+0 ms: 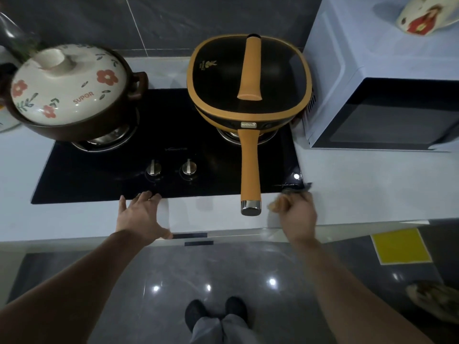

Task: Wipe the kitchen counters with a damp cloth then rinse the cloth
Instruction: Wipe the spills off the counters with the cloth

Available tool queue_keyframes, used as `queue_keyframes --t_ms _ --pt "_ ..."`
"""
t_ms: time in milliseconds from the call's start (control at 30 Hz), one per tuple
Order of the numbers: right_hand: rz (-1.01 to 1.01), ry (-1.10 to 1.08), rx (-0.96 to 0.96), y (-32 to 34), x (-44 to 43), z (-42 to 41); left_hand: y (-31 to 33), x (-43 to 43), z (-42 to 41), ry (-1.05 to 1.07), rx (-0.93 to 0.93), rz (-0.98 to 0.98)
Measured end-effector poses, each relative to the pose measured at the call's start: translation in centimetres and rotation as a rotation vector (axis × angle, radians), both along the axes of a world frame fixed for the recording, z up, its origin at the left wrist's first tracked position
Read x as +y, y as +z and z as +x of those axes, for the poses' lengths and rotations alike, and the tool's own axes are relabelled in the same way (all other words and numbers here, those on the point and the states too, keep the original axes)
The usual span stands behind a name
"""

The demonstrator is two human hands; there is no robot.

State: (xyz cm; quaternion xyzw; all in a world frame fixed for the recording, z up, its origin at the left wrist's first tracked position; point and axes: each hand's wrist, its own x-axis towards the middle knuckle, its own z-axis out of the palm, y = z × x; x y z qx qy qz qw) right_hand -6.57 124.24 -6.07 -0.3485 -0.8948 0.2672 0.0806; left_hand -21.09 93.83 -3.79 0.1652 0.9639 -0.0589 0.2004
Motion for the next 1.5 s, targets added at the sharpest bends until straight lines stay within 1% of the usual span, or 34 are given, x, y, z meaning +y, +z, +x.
queue_keyframes --t_ms 67,100,133,200,233,300,367,400,467,533,567,600,667,733,767,800,833,900,933,1000,1067,1100,1167,1233,1267,1367,1433,1467,1500 --pt "-0.049 0.095 0.112 -0.6 -2.1 -0.9 0.1 0.1 -0.1 -0.02 0.003 -0.006" --pt "-0.034 0.173 0.102 -0.8 -3.2 -1.2 0.2 0.1 0.0 -0.027 0.005 -0.012" --pt "-0.014 0.277 0.053 -0.5 -3.9 -1.1 0.3 0.2 0.1 -0.031 0.006 -0.019" --pt "-0.051 0.375 0.044 0.0 -4.0 -0.5 0.6 0.4 0.0 -0.035 0.006 -0.032" --pt "-0.057 0.361 0.075 -0.2 -3.2 0.1 0.6 0.4 0.0 -0.036 0.003 -0.036" --pt "-0.044 0.108 0.114 0.4 -0.5 1.5 0.6 0.5 0.0 -0.033 0.007 -0.024" --pt "0.042 -0.128 0.035 1.0 1.7 2.1 0.5 0.3 0.0 -0.019 0.008 -0.005" --pt "0.029 -0.177 0.006 1.2 1.6 2.0 0.5 0.3 0.1 -0.019 0.005 -0.005" --pt "-0.041 -0.091 0.031 0.8 -1.3 0.4 0.2 0.1 0.2 -0.014 0.005 0.002" --pt "-0.106 0.082 0.073 0.2 -5.9 -1.7 0.0 -0.1 0.3 0.003 0.002 0.023" --pt "-0.103 0.168 0.14 -0.6 -8.2 -2.8 -0.1 -0.2 0.2 0.005 0.003 0.028" --pt "-0.149 0.258 0.196 -1.1 -10.3 -4.0 -0.1 -0.2 0.2 0.004 0.002 0.026" --pt "-0.248 0.415 0.187 -1.1 -13.8 -5.2 -0.1 -0.3 0.1 0.001 0.005 0.026" --pt "-0.224 0.403 0.211 -0.1 -14.4 -5.1 -0.2 -0.4 0.1 0.001 0.018 0.037" --pt "-0.174 0.392 0.227 -0.1 -13.7 -4.3 -0.2 -0.4 0.2 0.004 0.018 0.043" --pt "-0.159 0.329 0.205 0.3 -12.4 -3.5 -0.4 -0.6 0.2 0.008 0.021 0.052" --pt "-0.129 0.205 0.21 0.3 -10.4 -2.5 -0.5 -0.8 0.2 0.013 0.027 0.061" --pt "-0.038 0.013 0.11 0.0 -7.1 -0.8 -0.7 -1.0 0.1 0.016 0.029 0.07" --pt "-0.032 -0.028 0.057 -0.1 -6.4 -0.6 -0.7 -1.1 0.1 0.014 0.029 0.071" --pt "-0.057 0.084 0.074 -1.2 -8.2 -1.9 -0.7 -1.2 0.2 0.02 0.03 0.078" --pt "-0.101 0.289 0.133 -1.8 -12.8 -4.7 -0.7 -1.0 0.1 0.027 0.03 0.086" --pt "-0.078 0.38 0.134 -2.1 -15.0 -6.0 -0.6 -1.0 0.1 0.022 0.025 0.087" --pt "-0.136 0.464 0.124 -1.5 -17.7 -7.8 -0.5 -1.4 0.0 0.002 0.005 0.109" --pt "-0.19 0.534 0.117 -0.8 -17.8 -8.2 -0.3 -2.8 -0.2 -0.006 -0.001 0.165" --pt "-0.196 0.506 0.145 -0.5 -16.8 -7.8 -0.2 -3.9 -0.5 -0.008 0.003 0.171" --pt "-0.155 0.269 0.216 -0.1 -12.4 -5.8 0.0 -8.3 -1.3 0.04 0.019 0.086" --pt "-0.096 0.224 0.163 0.4 -11.6 -5.0 -0.1 -11.1 -2.0 0.094 -0.006 0.017" --pt "-0.06 0.222 0.18 0.3 -12.3 -5.1 -0.2 -12.2 -2.3 0.11 -0.014 -0.001" --pt "-0.068 0.242 0.22 -0.5 -13.3 -5.4 -0.3 -12.9 -2.7 0.116 -0.021 -0.005"
